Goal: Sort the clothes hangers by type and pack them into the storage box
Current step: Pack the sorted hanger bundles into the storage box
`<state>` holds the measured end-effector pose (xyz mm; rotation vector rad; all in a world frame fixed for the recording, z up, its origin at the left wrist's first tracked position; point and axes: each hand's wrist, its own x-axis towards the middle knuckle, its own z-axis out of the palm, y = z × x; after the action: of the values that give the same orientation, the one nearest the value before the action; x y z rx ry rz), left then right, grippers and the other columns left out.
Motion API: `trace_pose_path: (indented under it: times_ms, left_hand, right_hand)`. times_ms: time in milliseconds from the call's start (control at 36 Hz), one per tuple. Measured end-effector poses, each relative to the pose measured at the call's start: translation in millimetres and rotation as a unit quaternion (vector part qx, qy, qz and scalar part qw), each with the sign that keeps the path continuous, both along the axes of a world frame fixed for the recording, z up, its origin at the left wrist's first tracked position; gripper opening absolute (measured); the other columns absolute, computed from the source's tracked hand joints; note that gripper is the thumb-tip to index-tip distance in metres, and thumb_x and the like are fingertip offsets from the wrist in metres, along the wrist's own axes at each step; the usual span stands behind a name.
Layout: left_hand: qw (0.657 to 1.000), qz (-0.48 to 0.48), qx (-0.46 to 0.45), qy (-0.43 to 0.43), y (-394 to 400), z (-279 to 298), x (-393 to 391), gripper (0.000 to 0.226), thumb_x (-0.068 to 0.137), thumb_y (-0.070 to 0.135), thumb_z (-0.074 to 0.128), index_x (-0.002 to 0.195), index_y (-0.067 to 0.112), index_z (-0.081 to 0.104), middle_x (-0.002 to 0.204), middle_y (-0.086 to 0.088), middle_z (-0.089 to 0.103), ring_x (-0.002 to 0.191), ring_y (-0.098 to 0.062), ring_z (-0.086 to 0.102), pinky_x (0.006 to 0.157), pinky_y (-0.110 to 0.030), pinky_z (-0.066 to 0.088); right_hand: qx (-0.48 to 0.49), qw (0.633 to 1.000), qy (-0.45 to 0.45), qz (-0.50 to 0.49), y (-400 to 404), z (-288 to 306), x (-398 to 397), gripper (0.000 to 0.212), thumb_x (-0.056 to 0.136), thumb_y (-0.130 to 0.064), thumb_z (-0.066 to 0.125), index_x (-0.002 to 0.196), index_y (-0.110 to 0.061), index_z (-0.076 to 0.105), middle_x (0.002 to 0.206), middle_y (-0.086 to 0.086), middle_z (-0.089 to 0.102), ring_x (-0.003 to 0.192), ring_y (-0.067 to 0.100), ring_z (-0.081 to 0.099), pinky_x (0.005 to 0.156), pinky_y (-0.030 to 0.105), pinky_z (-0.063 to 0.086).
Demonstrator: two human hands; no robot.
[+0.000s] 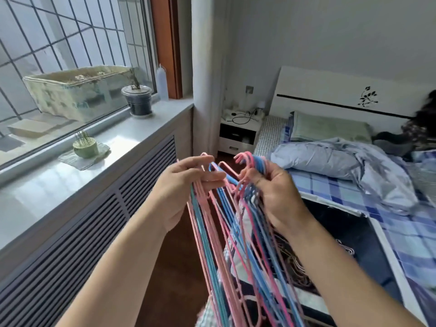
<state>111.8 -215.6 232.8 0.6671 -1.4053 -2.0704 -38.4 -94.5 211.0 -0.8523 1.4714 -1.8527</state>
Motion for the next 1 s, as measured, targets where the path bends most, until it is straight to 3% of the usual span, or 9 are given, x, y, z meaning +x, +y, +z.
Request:
trace_pose_path:
  times_ms: [139, 222, 361, 444, 528, 694, 806, 944, 1000]
  left_hand:
    - [0.999, -0.029, -0.009, 0.022, 9.6, 1.3, -6.0, 0.034, 0.094, -0.013, 0.042, 0.119, -0.006, 0.065, 0.102, -0.032, 0.072, 0.093, -0.045, 0.073, 0.082, -0.038, 0.063]
    - [0.997, -0.034, -0.062, -0.012, 14.9, -0.7, -12.5, 0.033, 0.091, -0.015, 0.044, 0.114, -0.006, 0.067, 0.09, -0.029, 0.073, 0.067, -0.036, 0.07, 0.067, -0.033, 0.061]
    - [0.996, 0.022, -0.079, -0.035, 1.7, -7.9, 1.9, 0.032, 0.094, -0.013, 0.041, 0.11, -0.006, 0.068, 0.069, -0.019, 0.064, 0.051, -0.026, 0.056, 0.05, -0.027, 0.051]
    - [0.997, 0.044, -0.059, -0.032, -5.6, -13.1, 13.0, 0.032, 0.097, -0.011, 0.039, 0.108, -0.005, 0.069, 0.065, -0.016, 0.062, 0.048, -0.021, 0.057, 0.046, -0.025, 0.05]
    - [0.996, 0.048, -0.057, -0.051, -4.7, -24.0, 18.1, 0.032, 0.096, -0.011, 0.04, 0.104, -0.004, 0.071, 0.065, -0.016, 0.063, 0.048, -0.021, 0.056, 0.046, -0.024, 0.05]
    - [0.993, 0.061, -0.052, -0.087, 0.9, -45.9, 19.9, 0.032, 0.096, -0.011, 0.04, 0.101, -0.003, 0.071, 0.063, -0.014, 0.062, 0.048, -0.021, 0.054, 0.046, -0.024, 0.048]
    - [0.992, 0.07, -0.044, -0.092, -0.4, -51.8, 20.8, 0.033, 0.096, -0.01, 0.039, 0.101, -0.003, 0.071, 0.064, -0.015, 0.062, 0.046, -0.019, 0.055, 0.044, -0.023, 0.047]
    - [0.993, 0.064, -0.05, -0.091, 1.6, -53.9, 16.9, 0.033, 0.097, -0.009, 0.039, 0.102, -0.002, 0.071, 0.064, -0.013, 0.063, 0.049, -0.02, 0.056, 0.047, -0.024, 0.049]
    - [0.992, 0.071, -0.053, -0.088, 2.6, -54.9, 15.8, 0.033, 0.096, -0.01, 0.04, 0.101, -0.001, 0.071, 0.064, -0.013, 0.063, 0.05, -0.021, 0.056, 0.049, -0.025, 0.05]
  right_hand:
    - [0.012, 0.999, 0.028, -0.022, 2.4, -1.6, -26.9, 0.013, 0.098, -0.014, 0.057, 0.098, -0.011, 0.07, 0.09, 0.014, 0.069, 0.079, 0.028, 0.067, 0.082, 0.048, 0.055]
    - [0.035, 0.992, 0.103, -0.058, 3.8, 2.5, -26.7, 0.014, 0.1, -0.018, 0.057, 0.102, -0.019, 0.07, 0.094, 0.009, 0.072, 0.086, 0.029, 0.068, 0.087, 0.05, 0.056]
    - [-0.012, 0.995, 0.049, -0.08, 18.4, 23.8, -48.5, 0.017, 0.103, -0.008, 0.049, 0.104, -0.01, 0.065, 0.087, 0.013, 0.062, 0.071, 0.024, 0.063, 0.07, 0.043, 0.056]
    - [-0.012, 0.995, 0.022, -0.099, 28.3, 33.4, -65.9, 0.007, 0.092, -0.017, 0.066, 0.091, -0.01, 0.067, 0.076, 0.007, 0.061, 0.067, 0.018, 0.061, 0.07, 0.042, 0.054]
    - [0.032, 0.989, 0.049, -0.137, 34.2, 33.9, -81.8, 0.017, 0.083, -0.026, 0.074, 0.087, -0.011, 0.068, 0.07, 0.004, 0.062, 0.066, 0.019, 0.059, 0.076, 0.048, 0.053]
    - [0.087, 0.941, 0.139, -0.297, 54.8, 34.1, -106.4, 0.016, 0.095, -0.018, 0.064, 0.079, -0.018, 0.065, 0.07, 0.0, 0.069, 0.063, 0.015, 0.065, 0.061, 0.031, 0.053]
    - [0.121, 0.905, 0.191, -0.36, 72.5, 37.5, -122.3, 0.018, 0.09, -0.026, 0.063, 0.074, -0.02, 0.069, 0.07, 0.0, 0.074, 0.07, 0.022, 0.072, 0.069, 0.039, 0.058]
    - [0.099, 0.903, 0.063, -0.414, 78.9, 43.6, -150.5, 0.01, 0.092, -0.013, 0.064, 0.082, -0.012, 0.064, 0.062, -0.002, 0.068, 0.049, 0.007, 0.062, 0.054, 0.025, 0.049]
    - [0.096, 0.903, 0.013, -0.419, 80.0, 44.1, -163.4, 0.015, 0.088, -0.009, 0.063, 0.073, -0.011, 0.063, 0.065, 0.003, 0.065, 0.051, 0.011, 0.059, 0.06, 0.029, 0.048]
